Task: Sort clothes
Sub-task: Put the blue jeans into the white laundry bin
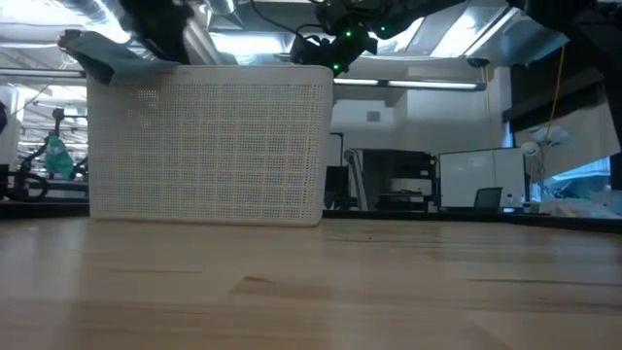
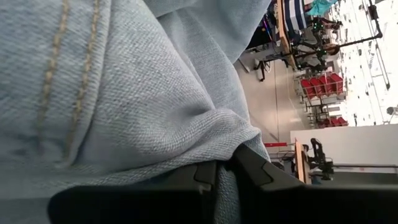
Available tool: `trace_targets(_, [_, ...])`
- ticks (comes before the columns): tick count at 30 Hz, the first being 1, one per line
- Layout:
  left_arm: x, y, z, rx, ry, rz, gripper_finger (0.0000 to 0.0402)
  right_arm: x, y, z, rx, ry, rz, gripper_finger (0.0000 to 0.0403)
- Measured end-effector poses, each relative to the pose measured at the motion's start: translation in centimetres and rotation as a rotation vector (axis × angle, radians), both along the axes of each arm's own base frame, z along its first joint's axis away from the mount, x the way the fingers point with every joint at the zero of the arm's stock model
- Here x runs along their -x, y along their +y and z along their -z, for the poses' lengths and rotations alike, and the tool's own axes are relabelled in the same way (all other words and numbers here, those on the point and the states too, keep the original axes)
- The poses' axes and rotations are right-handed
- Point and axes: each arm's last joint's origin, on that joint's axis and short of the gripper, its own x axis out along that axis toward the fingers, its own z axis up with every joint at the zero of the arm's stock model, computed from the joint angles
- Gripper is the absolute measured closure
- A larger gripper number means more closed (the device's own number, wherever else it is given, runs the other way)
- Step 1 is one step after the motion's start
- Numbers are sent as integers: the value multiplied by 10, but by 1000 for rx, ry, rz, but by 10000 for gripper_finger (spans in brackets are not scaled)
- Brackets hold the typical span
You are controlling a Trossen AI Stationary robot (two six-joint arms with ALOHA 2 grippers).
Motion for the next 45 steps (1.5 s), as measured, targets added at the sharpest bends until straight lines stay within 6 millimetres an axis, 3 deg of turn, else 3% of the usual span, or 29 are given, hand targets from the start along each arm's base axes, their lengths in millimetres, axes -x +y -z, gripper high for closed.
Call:
trace_targets(6, [-17,48,10,152,-7,27,229,0,0,1,-23,-11,8,373])
trace_targets(12, [-12,102,22,327,-63,10,229,0,1,1,-36,-18,7,373])
trace_targets(18, [-12,146,39,331,-77,-78,229,-3,5,1,-42,-19,-22,372])
trace_targets(26, [-25,170,80,484,-22,-54,229,-4,8,2,-44,-8,-39,372])
trace_targets(31, [-27,173,120,558,55,-75,229,-4,9,4,-55,11,-40,372])
trace_targets(34, [-24,174,131,570,73,-78,229,-3,9,6,-66,14,-36,372])
trace_targets(38, [-21,168,117,529,39,-76,229,-3,9,6,-95,-4,-36,372])
trace_targets(45, [-2,137,39,316,-144,-3,229,-4,9,6,-154,-44,-17,371])
